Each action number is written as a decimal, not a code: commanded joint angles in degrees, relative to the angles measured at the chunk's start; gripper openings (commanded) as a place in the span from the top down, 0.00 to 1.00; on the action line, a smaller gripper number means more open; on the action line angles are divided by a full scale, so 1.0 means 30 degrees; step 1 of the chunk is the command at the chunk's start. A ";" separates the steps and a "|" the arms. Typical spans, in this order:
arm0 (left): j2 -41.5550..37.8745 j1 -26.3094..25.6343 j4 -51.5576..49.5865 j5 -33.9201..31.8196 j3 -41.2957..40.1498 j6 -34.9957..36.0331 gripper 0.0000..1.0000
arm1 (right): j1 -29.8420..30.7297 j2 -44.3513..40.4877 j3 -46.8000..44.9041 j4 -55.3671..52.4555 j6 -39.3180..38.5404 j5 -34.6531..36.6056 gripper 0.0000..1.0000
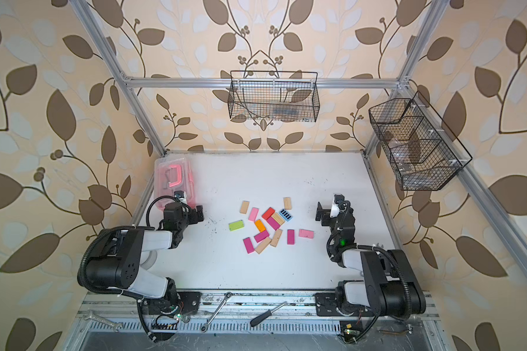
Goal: Assemble the number 7 with building blocks
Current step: Move the building block to the center of the board.
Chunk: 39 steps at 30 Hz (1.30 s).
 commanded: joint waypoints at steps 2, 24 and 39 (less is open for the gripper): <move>0.0102 0.0285 0.1255 -0.0450 0.0730 0.0299 0.01 | 0.0066 0.0150 0.0183 0.0430 -0.0292 -0.0001 0.00; 0.0192 0.0256 0.1166 -0.0439 0.0818 0.0329 0.01 | -0.0043 0.0355 0.0505 0.0002 -0.0335 -0.0286 0.00; -0.0226 -0.0004 0.1150 -0.2460 0.0678 -0.0169 0.01 | 0.0008 0.0246 0.0359 0.0219 -0.0185 0.0214 0.00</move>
